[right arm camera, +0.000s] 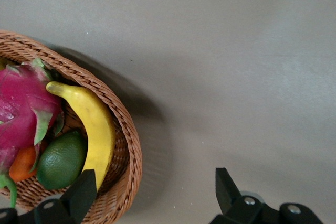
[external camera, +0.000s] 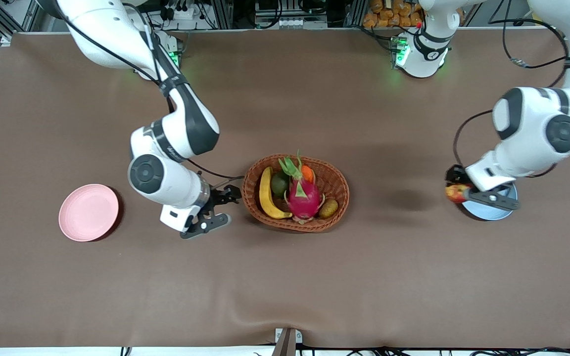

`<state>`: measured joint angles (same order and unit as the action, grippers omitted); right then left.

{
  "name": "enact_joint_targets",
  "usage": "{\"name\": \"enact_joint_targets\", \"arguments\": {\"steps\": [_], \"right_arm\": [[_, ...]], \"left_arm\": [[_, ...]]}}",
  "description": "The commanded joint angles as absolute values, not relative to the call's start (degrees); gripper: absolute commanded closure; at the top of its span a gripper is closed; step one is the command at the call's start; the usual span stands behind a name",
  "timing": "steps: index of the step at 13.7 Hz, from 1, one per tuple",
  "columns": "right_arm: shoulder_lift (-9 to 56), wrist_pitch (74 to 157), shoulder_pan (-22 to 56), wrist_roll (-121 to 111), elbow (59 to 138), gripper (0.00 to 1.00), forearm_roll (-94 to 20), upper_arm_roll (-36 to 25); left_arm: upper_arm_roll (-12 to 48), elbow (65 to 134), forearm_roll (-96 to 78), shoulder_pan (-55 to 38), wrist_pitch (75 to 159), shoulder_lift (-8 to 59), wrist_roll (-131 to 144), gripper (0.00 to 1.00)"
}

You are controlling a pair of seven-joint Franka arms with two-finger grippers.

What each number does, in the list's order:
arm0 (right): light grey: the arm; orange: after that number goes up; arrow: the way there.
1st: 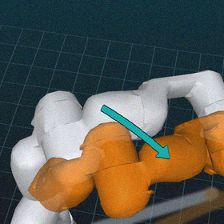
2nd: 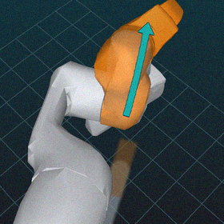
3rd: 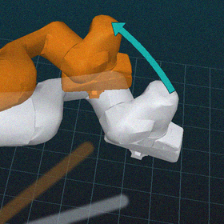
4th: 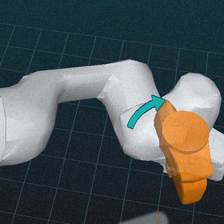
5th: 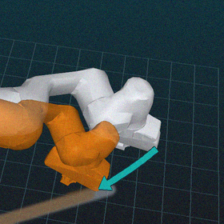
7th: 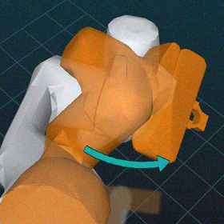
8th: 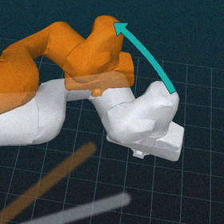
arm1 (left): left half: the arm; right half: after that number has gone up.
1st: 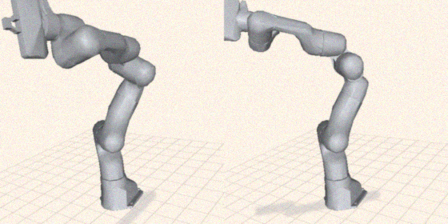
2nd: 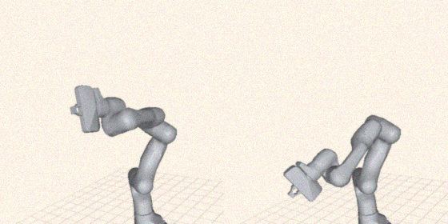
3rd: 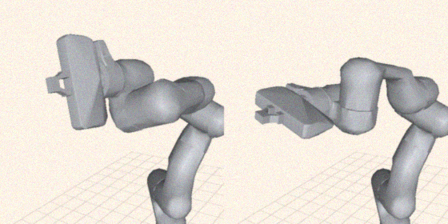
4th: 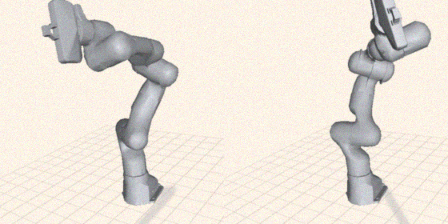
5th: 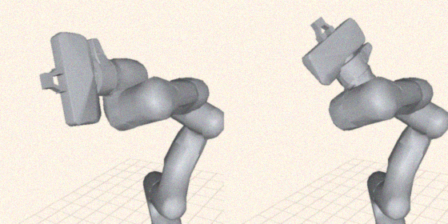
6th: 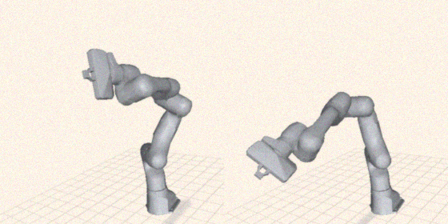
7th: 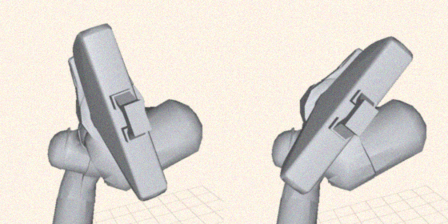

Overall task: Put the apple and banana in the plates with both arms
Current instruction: 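Lower the apple onto the blue plate while the right gripper grasps the banana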

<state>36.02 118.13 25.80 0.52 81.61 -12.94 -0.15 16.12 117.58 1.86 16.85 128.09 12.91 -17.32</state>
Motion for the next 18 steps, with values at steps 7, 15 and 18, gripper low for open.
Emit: {"name": "enact_joint_targets", "arguments": {"steps": [7,15,18], "right_arm": [[39.7,128.4,31.5,0.6,82.2,0.0,-12.8,-0.9],[41.8,131.4,35.9,11.5,82.2,0.25,-4.7,-1.0],[42.5,133.1,36.6,12.6,82.3,0.31,-4.9,-1.0]], "left_arm": [[17.0,120.1,2.2,30.8,136.6,20.4,-35.0,0.58],[17.1,120.1,2.2,33.9,137.6,24.0,-37.3,0.53],[17.1,120.0,2.2,34.0,137.6,24.2,-37.2,0.34]]}}
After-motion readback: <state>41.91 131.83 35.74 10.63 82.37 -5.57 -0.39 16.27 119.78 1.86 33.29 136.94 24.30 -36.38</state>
